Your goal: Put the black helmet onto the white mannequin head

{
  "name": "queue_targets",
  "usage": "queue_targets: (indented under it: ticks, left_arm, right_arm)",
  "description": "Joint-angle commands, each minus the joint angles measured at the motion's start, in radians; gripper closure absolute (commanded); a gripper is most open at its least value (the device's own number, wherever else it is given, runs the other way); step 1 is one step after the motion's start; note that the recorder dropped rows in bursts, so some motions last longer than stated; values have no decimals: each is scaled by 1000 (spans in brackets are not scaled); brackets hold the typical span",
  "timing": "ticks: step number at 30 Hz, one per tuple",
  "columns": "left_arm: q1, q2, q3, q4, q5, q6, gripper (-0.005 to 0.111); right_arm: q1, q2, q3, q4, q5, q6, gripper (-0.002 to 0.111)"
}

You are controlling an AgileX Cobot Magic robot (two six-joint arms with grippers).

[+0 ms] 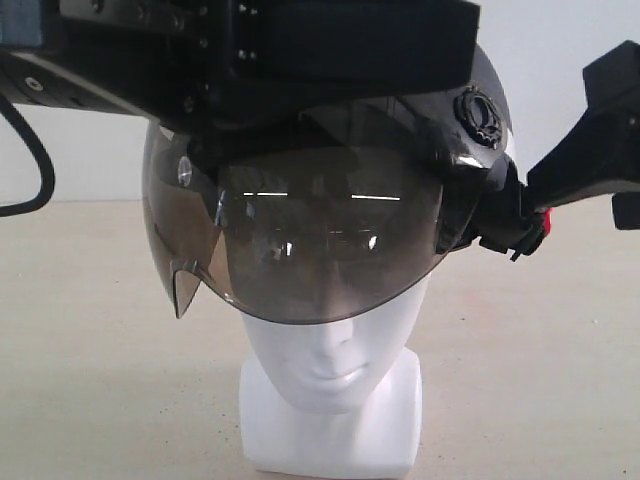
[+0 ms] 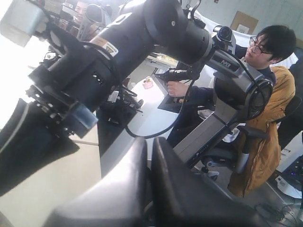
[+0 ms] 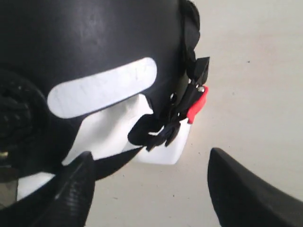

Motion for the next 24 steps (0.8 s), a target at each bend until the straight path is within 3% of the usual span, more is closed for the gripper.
queue_targets:
  ticks: [1, 8, 24]
  left_arm:
    - [2, 57, 52, 178, -125, -106, 102]
    - [2, 57, 52, 176, -119, -106, 102]
    - [2, 57, 52, 176, -117, -106, 102]
  right_arm:
    - [-1, -4, -6, 38, 79, -73, 44]
    - [-1, -4, -6, 41, 121, -73, 44]
    - [-1, 7, -6, -17, -60, 107, 44]
